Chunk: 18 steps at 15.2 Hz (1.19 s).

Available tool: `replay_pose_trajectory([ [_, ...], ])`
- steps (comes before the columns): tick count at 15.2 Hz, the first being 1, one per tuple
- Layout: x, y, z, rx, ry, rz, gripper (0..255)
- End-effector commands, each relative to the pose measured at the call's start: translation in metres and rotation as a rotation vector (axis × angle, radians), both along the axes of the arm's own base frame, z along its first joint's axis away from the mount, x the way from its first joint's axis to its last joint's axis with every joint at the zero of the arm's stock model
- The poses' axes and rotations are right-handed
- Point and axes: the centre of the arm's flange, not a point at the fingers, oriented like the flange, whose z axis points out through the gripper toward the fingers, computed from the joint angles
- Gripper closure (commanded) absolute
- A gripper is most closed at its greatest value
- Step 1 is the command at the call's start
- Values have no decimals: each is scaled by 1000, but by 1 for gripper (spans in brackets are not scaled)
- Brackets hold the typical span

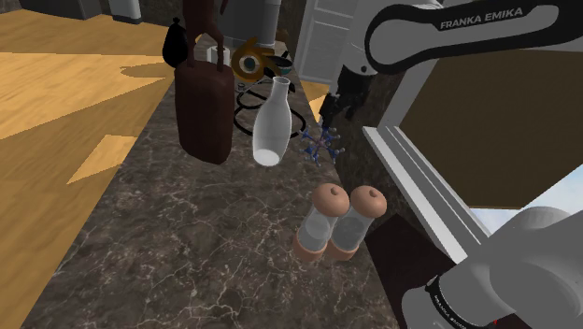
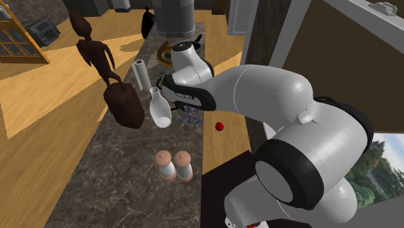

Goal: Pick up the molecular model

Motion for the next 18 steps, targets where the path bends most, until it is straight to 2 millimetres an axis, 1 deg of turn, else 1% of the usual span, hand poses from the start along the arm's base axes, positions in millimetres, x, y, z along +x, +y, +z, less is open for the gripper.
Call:
replay_pose_trajectory([
  [1, 0, 1, -10, 0, -1, 0, 0],
  [3, 0, 1, -20, 0, -1, 0, 0],
  [5, 0, 1, -23, 0, -1, 0, 0],
  [6, 0, 1, -24, 0, -1, 0, 255],
  [15, 0, 1, -23, 0, -1, 0, 255],
  [18, 0, 1, -7, 0, -1, 0, 255],
])
